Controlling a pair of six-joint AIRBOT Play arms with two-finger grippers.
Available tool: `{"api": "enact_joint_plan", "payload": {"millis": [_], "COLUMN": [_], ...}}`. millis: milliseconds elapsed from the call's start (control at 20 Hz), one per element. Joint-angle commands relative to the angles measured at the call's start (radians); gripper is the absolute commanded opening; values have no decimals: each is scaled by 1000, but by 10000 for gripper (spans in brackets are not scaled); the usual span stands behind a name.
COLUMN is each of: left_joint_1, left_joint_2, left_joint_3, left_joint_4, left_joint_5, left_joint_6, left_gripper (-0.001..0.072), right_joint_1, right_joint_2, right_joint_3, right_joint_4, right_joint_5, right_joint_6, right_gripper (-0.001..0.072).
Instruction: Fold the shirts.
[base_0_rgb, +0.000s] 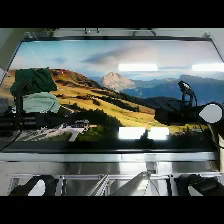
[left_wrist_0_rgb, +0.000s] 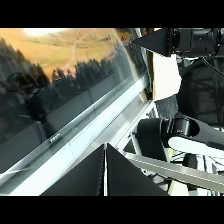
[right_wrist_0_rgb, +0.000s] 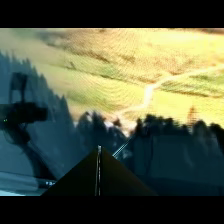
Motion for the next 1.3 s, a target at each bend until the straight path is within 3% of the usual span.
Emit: {"api": "enact_joint_plan", "payload": {"millis": [0, 150, 200, 250, 400, 450, 550, 700, 900, 1050, 1250], "left_joint_1": [1, 2, 3, 4, 79, 132, 253, 430, 581, 607, 531], "left_joint_2": [1, 1, 0, -4, -45, -72, -148, -318, -608, -816, -1051], "left_joint_3": [-1, 2, 20, 61, 275, 354, 480, 607, 776, 882, 1042], "left_joint_4": [1, 5, 28, 81, 301, 360, 428, 443, 605, 600, 537], "left_joint_5": [0, 17, 34, 56, 163, 228, 364, 508, 540, 526, 517], "left_joint_6": [1, 1, 0, -30, -188, -247, -377, -408, -407, -407, -393], "left_gripper": [12, 22, 94, 273, 294, 336, 715, 714, 713, 713, 713], "right_joint_1": [1, 1, 1, 1, 1, 1, 1, 1, 1, 1, 1], "right_joint_2": [0, 0, 0, 0, 0, 0, 0, 0, 0, -10, -38], "right_joint_3": [0, 0, 0, 0, 0, 0, 0, 0, 0, 0, 0], "right_joint_4": [0, 0, 0, 0, 0, 0, 0, 0, 0, 5, 92], "right_joint_5": [0, 0, 0, 0, 0, 0, 0, 0, -29, -92, -93], "right_joint_6": [0, 0, 0, 0, 0, 0, 0, 0, 0, 1, 0], "right_gripper": [18, 18, 18, 18, 18, 18, 18, 18, 18, 19, 20]}}
